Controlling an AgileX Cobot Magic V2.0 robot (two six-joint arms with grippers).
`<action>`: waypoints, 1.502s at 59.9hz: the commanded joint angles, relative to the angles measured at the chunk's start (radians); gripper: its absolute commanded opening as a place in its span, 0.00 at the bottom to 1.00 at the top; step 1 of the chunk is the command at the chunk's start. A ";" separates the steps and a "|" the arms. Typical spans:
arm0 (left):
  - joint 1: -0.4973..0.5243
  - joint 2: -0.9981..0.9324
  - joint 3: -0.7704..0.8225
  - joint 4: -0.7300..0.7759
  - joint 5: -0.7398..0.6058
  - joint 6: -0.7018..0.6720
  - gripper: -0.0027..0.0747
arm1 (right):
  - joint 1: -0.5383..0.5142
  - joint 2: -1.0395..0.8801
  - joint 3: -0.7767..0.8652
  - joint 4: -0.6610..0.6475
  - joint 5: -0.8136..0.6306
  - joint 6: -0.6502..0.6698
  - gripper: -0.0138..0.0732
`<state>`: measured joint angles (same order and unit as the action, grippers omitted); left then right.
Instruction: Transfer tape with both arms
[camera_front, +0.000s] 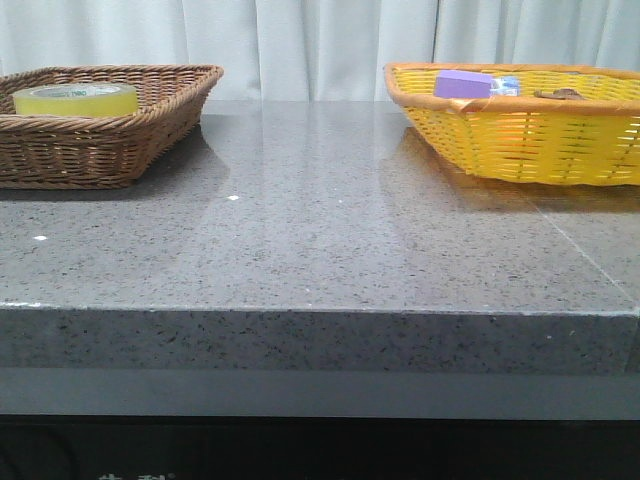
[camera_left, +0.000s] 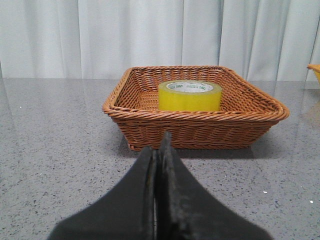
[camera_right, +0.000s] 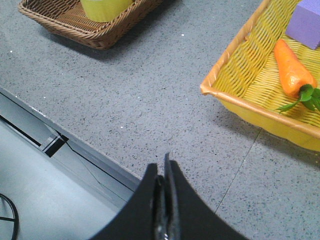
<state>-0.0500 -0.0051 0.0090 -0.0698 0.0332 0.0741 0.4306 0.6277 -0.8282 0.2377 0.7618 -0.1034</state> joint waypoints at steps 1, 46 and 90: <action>-0.001 -0.019 0.040 -0.010 -0.079 -0.010 0.01 | 0.000 0.000 -0.023 0.014 -0.066 -0.002 0.08; -0.001 -0.019 0.040 -0.010 -0.079 -0.010 0.01 | -0.410 -0.525 0.676 -0.051 -0.786 -0.010 0.08; -0.001 -0.019 0.040 -0.010 -0.079 -0.010 0.01 | -0.438 -0.664 0.829 -0.051 -0.721 -0.010 0.08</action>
<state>-0.0500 -0.0051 0.0090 -0.0698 0.0354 0.0741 -0.0027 -0.0081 0.0287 0.1901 0.1167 -0.1034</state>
